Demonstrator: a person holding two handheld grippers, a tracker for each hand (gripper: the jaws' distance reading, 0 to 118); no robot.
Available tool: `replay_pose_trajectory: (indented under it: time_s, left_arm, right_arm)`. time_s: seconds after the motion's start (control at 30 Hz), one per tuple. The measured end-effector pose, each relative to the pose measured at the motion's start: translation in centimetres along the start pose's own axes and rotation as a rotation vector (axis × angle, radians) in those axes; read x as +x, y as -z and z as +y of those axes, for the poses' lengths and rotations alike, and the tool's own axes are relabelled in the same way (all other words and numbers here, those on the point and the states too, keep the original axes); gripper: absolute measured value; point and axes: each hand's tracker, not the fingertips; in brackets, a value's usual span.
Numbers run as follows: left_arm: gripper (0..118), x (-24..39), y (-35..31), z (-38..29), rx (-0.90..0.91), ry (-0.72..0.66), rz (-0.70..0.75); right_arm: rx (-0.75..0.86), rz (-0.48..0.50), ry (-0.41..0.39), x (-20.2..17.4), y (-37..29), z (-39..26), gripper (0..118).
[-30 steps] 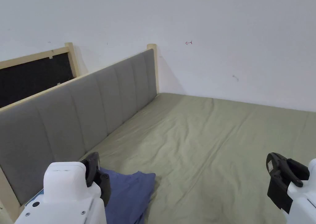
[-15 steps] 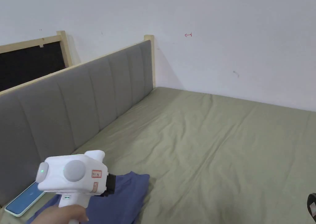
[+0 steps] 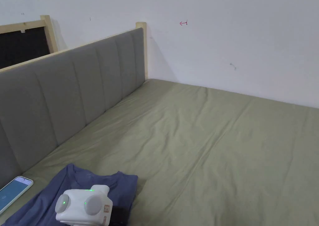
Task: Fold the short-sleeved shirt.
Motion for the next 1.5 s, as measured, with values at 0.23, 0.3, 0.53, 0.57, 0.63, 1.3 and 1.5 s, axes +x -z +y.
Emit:
replay_pose_trajectory:
  time_s: [0.23,0.3,0.53,0.57,0.63,1.3,1.5]
  left_arm:
    - [118,0.1,-0.6,1.1,-0.043,0.020,0.012]
    - [118,0.6,-0.6,1.0,-0.067,0.030,0.035]
    - [118,2.1,-0.3,0.5,-0.044,-0.010,0.132]
    - [118,2.3,-0.6,0.3,-0.038,0.002,0.141]
    - [118,2.4,-0.8,0.3,-0.043,0.028,0.149]
    - [9,-0.4,-33.7,2.1,0.756,-0.051,-0.002]
    - [9,12.1,-44.6,3.1,0.973,0.192,-0.269]
  right_arm:
    - [-0.014,0.027,0.029,0.0,0.1,0.1,0]
    - [-0.009,0.032,0.035,0.1,-0.3,0.1,0]
    - [-0.023,0.010,0.033,0.8,-1.1,-0.4,0]
    - [-0.028,0.005,0.034,1.0,-1.1,-0.6,0]
    - [-0.035,-0.002,0.042,1.5,-1.2,-0.7,0]
    - [0.123,-0.010,0.115,3.7,-6.7,1.4,0]
    - [0.244,-0.049,0.131,5.3,-10.9,3.0,0]
